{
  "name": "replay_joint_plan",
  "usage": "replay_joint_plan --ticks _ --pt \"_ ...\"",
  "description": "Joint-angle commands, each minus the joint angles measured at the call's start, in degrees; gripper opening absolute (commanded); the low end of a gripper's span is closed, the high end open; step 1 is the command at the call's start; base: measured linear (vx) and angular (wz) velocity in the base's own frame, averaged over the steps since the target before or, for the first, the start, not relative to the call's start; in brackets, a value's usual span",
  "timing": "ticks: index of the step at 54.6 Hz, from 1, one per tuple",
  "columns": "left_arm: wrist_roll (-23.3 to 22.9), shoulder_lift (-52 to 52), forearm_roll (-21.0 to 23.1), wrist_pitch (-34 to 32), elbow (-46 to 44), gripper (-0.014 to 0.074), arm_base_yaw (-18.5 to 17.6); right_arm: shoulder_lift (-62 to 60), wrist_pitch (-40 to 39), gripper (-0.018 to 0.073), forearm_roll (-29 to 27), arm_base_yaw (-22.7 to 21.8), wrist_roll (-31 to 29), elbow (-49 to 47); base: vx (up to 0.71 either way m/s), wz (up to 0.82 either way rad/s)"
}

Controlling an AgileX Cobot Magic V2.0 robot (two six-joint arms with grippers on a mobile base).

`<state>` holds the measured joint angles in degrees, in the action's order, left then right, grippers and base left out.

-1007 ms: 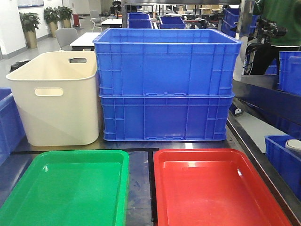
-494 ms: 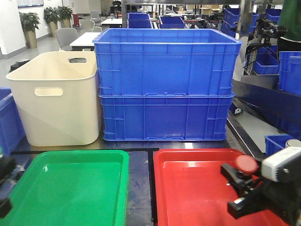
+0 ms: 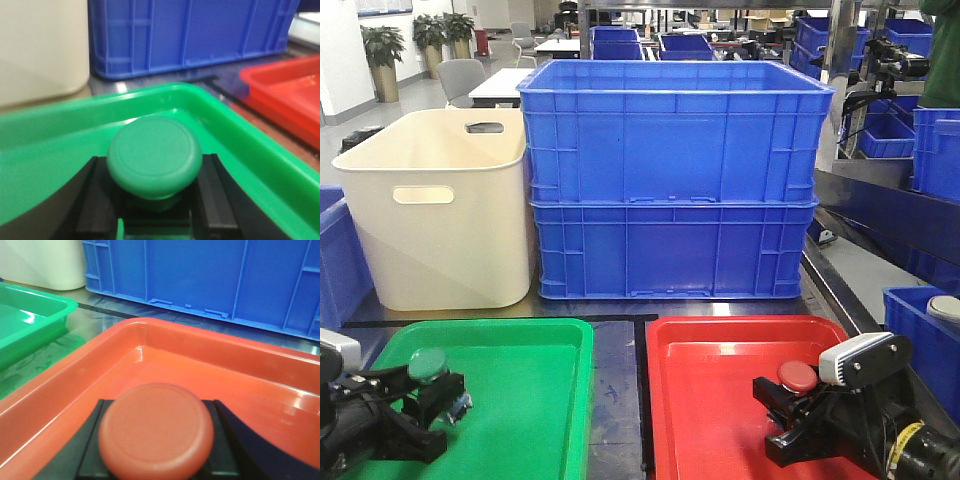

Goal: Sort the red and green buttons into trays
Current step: 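Lower the green button into the green tray and red into red tray, then open both grippers and lift them away from the trays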

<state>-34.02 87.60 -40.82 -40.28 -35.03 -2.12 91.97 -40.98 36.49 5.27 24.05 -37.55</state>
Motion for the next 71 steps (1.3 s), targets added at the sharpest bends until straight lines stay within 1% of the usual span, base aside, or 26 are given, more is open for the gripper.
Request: replay_joint_plan --ticks 1,6,12,16,24,27,30,32,33,35,36,37,40,42,43,45,51,55,59,64,71 --pt "-0.9 -1.7 1.7 -5.0 -2.0 0.0475 -0.3 -2.1 -5.3 0.0439 -1.5 -0.2 0.5 -1.9 0.00 0.00" --pt "-0.9 -1.7 1.7 -4.9 -2.0 0.0552 -0.3 -2.1 -5.2 0.0581 -3.0 -0.2 1.5 -1.9 0.00 0.00" --pt "-0.8 -1.9 1.7 -4.9 -2.0 0.0582 -0.3 -2.3 -5.8 0.0669 -4.2 -0.2 1.5 -1.9 0.00 0.00" --pt "-0.8 -3.4 1.7 -4.9 -2.0 0.0575 -0.1 -3.6 -6.9 0.0683 -4.2 -0.2 1.5 -1.9 0.00 0.00" --pt "-0.8 -10.7 1.6 -3.5 -2.0 0.0532 -0.1 -9.3 -6.5 0.0655 -4.0 -0.2 1.5 -1.9 0.00 0.00" --pt "-0.8 -15.2 1.2 -1.1 -2.0 0.0502 -0.1 -12.4 -4.5 0.0629 -3.7 -0.2 2.0 -1.9 0.00 0.00" --pt "-0.8 -19.5 -0.4 2.2 -2.0 0.0458 -0.1 -16.2 -1.3 0.0594 -3.6 -0.2 3.1 -1.9 0.00 0.00" --pt "-1.0 -22.4 -2.0 5.0 -2.0 0.0409 -0.1 -18.4 1.4 0.0554 -3.2 -0.2 4.1 -1.9 0.00 0.00" --pt "-1.5 -24.0 -3.1 6.9 -1.9 0.0379 -0.1 -19.8 3.9 0.0528 -2.9 -0.2 4.6 -1.9 0.00 0.00" --pt "-3.5 -27.4 -5.4 11.0 -1.8 0.0309 -0.2 -22.6 8.3 0.0476 -1.8 -0.2 5.9 -1.9 0.00 0.00" --pt "-4.4 -29.0 -6.3 13.0 -1.7 0.0283 -0.2 -24.1 10.6 0.0425 -1.0 -0.2 6.7 -1.8 0.00 0.00" --pt "-5.9 -30.6 -7.4 14.9 -1.4 0.0241 -0.2 -25.6 12.2 0.0396 -0.4 -0.2 7.3 -1.8 0.00 0.00" --pt "-10.9 -35.1 -10.4 19.1 0.2 0.0104 -0.2 -29.1 18.4 0.0262 2.4 -0.2 10.9 -1.5 0.00 0.00" --pt "-14.1 -38.3 -11.8 21.4 1.5 0.0014 -0.2 -32.1 22.1 0.0152 4.7 -0.2 12.8 -0.8 0.00 0.00" --pt "-15.0 -39.8 -12.0 22.1 2.4 -0.0011 -0.2 -34.0 23.6 0.0095 6.0 -0.2 13.8 -0.3 0.00 0.00" --pt "-17.6 -43.0 -13.1 22.8 4.3 -0.0008 -0.2 -36.9 25.3 -0.0015 8.2 -0.2 15.8 1.1 0.00 0.00" --pt "-22.1 -51.2 -13.4 23.0 10.3 -0.0008 -0.2 -43.6 26.5 -0.0013 12.3 -0.2 20.0 6.1 0.00 0.00" --pt "-23.9 -56.6 -13.4 23.3 14.2 -0.0008 -0.2 -46.8 26.5 -0.0012 14.5 -0.2 20.5 9.1 0.00 0.00" --pt "-23.8 -60.0 -13.4 23.6 16.5 -0.0007 -0.2 -48.7 26.6 -0.0012 15.6 -0.2 20.2 10.5 0.00 0.00" --pt "-23.9 -63.9 -13.3 23.3 19.0 -0.0007 -0.2 -50.3 26.8 -0.0011 15.6 -0.2 20.3 12.2 0.00 0.00" --pt "-23.9 -65.7 -13.3 23.4 20.3 -0.0007 -0.2 -50.7 27.0 -0.0011 15.7 -0.2 20.3 12.4 0.00 0.00"
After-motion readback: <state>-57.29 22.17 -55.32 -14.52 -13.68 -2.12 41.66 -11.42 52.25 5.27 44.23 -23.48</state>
